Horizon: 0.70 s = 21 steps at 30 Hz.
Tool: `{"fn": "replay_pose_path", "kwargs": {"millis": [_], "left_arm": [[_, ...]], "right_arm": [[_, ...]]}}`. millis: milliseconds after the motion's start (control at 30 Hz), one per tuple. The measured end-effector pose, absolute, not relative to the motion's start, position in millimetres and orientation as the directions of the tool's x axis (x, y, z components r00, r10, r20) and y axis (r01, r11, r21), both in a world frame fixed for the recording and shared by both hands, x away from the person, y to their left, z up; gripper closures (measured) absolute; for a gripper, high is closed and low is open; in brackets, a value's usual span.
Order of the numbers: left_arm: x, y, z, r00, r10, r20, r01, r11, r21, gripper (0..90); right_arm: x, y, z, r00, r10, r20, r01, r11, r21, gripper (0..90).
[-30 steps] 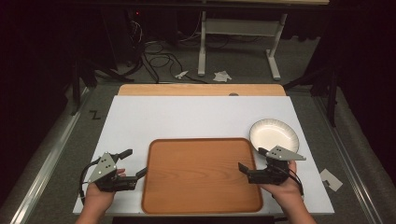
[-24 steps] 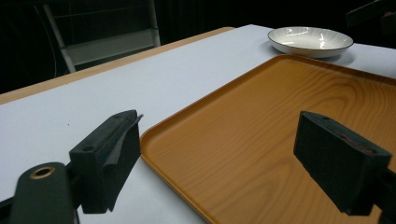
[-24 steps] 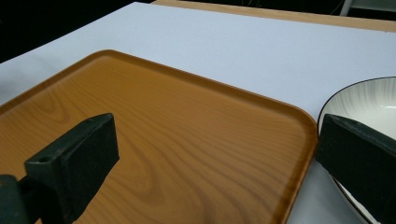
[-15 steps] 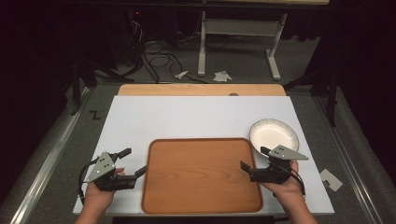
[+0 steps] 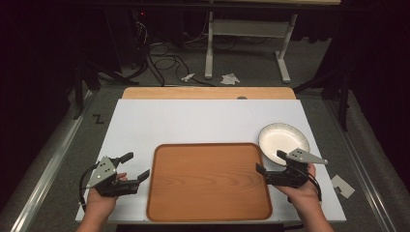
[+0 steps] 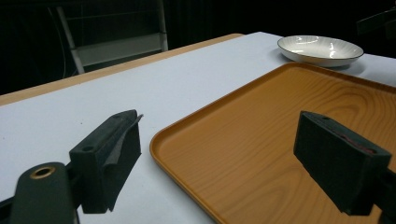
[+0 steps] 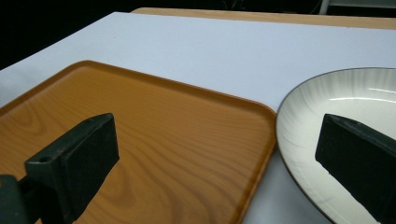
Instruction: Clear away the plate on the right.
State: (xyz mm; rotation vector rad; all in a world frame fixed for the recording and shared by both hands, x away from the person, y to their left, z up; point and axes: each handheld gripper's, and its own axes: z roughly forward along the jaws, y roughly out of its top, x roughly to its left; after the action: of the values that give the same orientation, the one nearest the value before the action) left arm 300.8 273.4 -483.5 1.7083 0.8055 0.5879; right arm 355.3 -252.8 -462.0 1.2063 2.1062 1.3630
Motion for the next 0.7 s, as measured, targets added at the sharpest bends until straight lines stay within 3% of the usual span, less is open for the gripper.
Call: {"fn": "replay_pose_path", "kwargs": {"millis": [700], "left_arm": [[299.4,275.3,-481.2,0.635,0.772,-0.013,0.194,-0.142,0.971,15.3]], "right_arm": [[363.8,-291.1,-460.5,-0.467,0.870,0.156,0.479,0.101,0.872,0.0]]}}
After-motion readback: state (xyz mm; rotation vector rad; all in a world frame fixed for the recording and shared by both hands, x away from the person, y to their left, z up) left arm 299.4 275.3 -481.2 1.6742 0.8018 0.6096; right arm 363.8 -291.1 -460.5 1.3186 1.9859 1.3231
